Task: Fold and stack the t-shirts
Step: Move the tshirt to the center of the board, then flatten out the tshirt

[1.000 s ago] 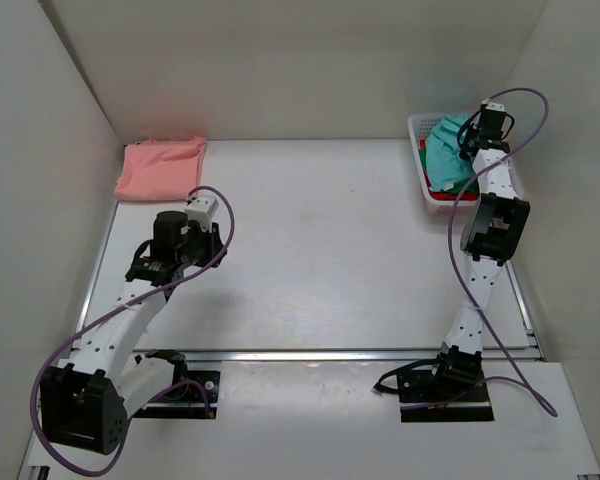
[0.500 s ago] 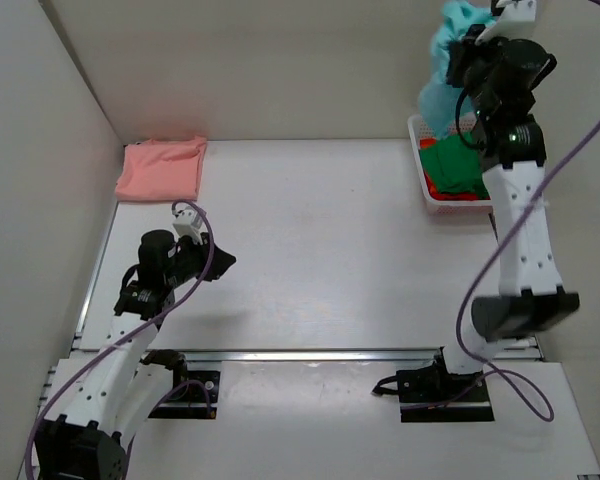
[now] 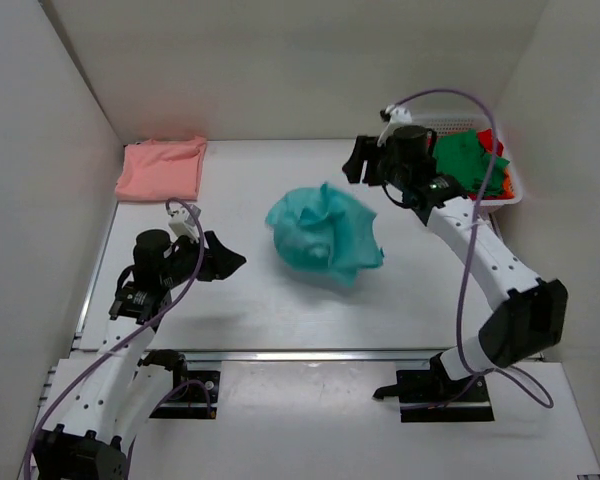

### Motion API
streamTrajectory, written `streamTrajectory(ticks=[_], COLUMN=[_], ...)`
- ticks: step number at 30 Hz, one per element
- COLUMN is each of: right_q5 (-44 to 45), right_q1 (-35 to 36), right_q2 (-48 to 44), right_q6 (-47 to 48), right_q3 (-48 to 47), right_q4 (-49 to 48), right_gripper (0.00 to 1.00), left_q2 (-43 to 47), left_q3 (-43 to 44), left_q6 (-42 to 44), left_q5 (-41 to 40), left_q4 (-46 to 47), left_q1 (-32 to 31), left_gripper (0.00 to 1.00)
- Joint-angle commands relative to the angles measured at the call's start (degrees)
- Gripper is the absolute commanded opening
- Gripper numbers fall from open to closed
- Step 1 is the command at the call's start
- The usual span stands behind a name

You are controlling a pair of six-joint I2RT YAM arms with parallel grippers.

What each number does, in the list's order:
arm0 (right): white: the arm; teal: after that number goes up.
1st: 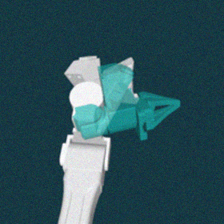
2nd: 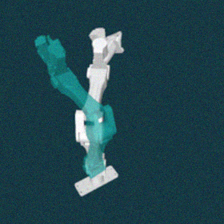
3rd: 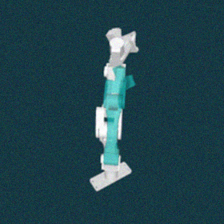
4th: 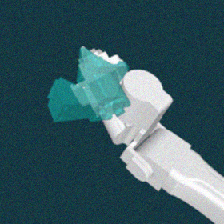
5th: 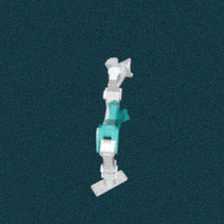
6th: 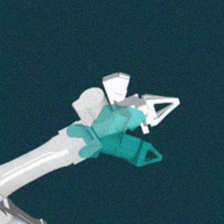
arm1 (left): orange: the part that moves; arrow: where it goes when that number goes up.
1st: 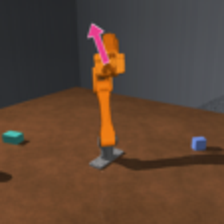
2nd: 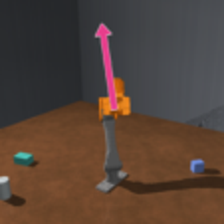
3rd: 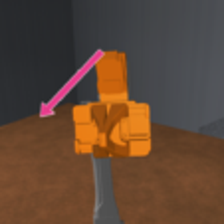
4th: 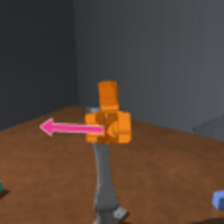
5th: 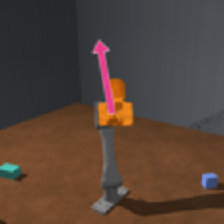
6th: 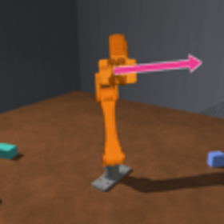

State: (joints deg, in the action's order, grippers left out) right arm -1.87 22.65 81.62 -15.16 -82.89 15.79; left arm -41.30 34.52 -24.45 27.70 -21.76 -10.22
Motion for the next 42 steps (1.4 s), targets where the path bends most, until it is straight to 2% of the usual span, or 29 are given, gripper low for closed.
streamTrajectory(ticks=[1,3,4,5,6,7,8,9,10,12,14,16,18,23,28,30,31,32,33,34,35,37,40,42], right_q5=[-6.8,-6.8,-6.5,-7.2,-8.1,-9.5,-10.6,-12.1,-13.1,-12.9,-12.7,-12.3,-12.0,-10.1,-8.0,-7.1,-6.8,-7.1,-7.3,-7.8,-7.7,-8.6,-6.6,-6.0], right_q1=[-3.0,-3.3,-4.0,-4.5,-5.5,-6.7,-8.0,-8.8,-8.8,-8.7,-8.6,-9.1,-9.6,-10.4,-10.1,-9.6,-8.9,-8.9,-8.4,-8.4,-8.1,-8.4,-8.2,-8.3], right_q2=[0.2,-1.5,-3.3,-4.4,-5.2,-6.0,-6.0,-5.8,-5.4,-4.1,-3.2,-1.9,0.5,5.6,9.9,12.8,14.9,16.0,16.4,16.5,15.9,12.9,3.0,-6.8], right_q6=[-5.3,-5.4,-5.5,-5.6,-6.1,-5.9,-6.0,-5.8,-4.9,-3.8,-3.2,-2.8,-1.7,0.0,-0.8,-0.3,0.4,1.1,1.7,1.6,1.8,1.3,0.7,0.3], right_q3=[3.3,7.7,11.0,14.2,17.7,19.0,21.7,23.5,26.0,27.5,29.4,30.2,30.2,30.4,33.4,30.8,29.9,28.3,27.4,26.6,25.7,25.2,24.4,24.0], right_q4=[5.7,4.5,3.0,2.8,1.4,0.6,0.7,0.3,0.3,-0.1,-1.3,-2.3,-2.7,-2.3,-5.7,-3.8,-1.7,-1.0,0.5,1.1,1.5,2.4,2.0,-0.1], right_gripper=[0.60,0.60,0.54,0.35,0.07,0.00,0.00,0.00,0.05,0.13,0.20,0.35,0.42,0.46,0.56,0.58,0.54,0.43,0.36,0.18,0.00,0.00,0.00,0.00], left_q2=[-0.8,-1.6,-2.0,-2.4,-3.6,-5.9,-7.1,-10.4,-13.8,-19.1,-26.2,-30.9,-37.0,-49.6,-60.9,-63.9,-66.2,-66.9,-68.6,-70.4,-70.8,-69.5,-61.5,-55.8], left_q3=[2.1,-1.9,-4.8,-5.9,-6.7,-6.9,-6.2,-5.2,-4.0,-1.4,1.9,5.2,9.5,18.8,24.6,26.6,28.0,30.1,31.0,33.1,34.6,34.5,33.8,34.8], left_q6=[-3.8,-8.4,-11.2,-12.0,-12.5,-11.9,-11.2,-10.4,-9.3,-8.5,-7.9,-7.0,-6.4,-4.6,-2.2,-1.7,-1.2,-1.0,-0.1,0.8,0.9,0.7,-0.5,-1.7], left_q5=[5.7,9.3,10.2,9.9,9.6,8.7,6.9,6.2,4.6,3.8,1.6,-1.3,-5.1,-8.9,-13.3,-14.8,-14.7,-14.5,-14.3,-13.6,-12.9,-10.8,-11.0,-11.8], left_q4=[3.6,9.5,14.1,16.8,18.5,20.2,21.0,21.1,23.7,25.6,27.0,28.1,28.2,27.6,25.0,23.4,22.3,20.3,18.7,17.2,15.8,15.8,15.3,14.6], left_q1=[0.0,0.8,1.1,-0.4,-1.4,-3.6,-5.8,-8.0,-9.5,-10.5,-11.3,-11.1,-11.1,-13.4,-17.4,-17.9,-18.5,-19.0,-19.0,-19.1,-18.8,-18.1,-15.5,-13.3], left_gripper=[0.62,0.07,0.00,0.00,0.00,0.00,0.04,0.34,0.53,0.56,0.66,0.68,0.68,0.70,0.70,0.74,0.74,0.68,0.45,0.15,0.02,0.00,0.00,0.00])
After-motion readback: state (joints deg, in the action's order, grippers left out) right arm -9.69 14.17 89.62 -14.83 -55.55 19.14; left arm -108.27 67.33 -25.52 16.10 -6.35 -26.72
